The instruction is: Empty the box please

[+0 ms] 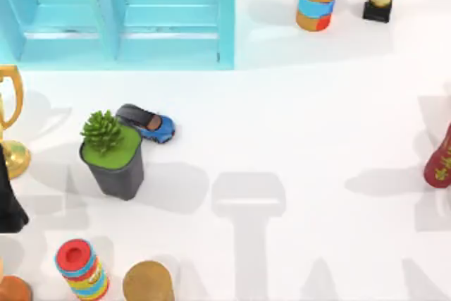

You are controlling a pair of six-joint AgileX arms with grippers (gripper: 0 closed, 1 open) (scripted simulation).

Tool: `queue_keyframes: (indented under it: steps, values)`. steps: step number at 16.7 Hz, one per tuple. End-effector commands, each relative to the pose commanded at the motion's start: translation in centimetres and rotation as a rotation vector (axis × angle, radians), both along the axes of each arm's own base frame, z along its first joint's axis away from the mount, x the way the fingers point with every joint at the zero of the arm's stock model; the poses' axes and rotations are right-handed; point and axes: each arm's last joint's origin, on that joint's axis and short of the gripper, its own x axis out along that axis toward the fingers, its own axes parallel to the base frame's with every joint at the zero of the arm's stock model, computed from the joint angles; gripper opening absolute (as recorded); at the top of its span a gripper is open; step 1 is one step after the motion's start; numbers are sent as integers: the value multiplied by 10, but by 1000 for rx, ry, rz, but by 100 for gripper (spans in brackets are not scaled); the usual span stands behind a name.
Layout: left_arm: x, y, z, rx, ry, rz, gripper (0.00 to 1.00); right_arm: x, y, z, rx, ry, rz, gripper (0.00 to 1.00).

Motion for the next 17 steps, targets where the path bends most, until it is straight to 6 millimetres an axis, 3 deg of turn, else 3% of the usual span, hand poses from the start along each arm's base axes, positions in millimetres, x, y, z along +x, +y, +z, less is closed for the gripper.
queue_keyframes:
  steps: [5, 10, 13, 17]
  values:
    - [0, 0, 0, 0, 0, 0, 100, 0, -3, 9, -30, 61, -29, 100]
    - [0, 0, 0, 0, 0, 0, 100, 11, -16, 52, -109, 363, -115, 100]
    - [0, 0, 0, 0, 0, 0, 100, 35, -29, 75, -130, 635, -135, 100]
    - [0, 0, 0, 0, 0, 0, 100, 78, -53, 85, -118, 996, -123, 100]
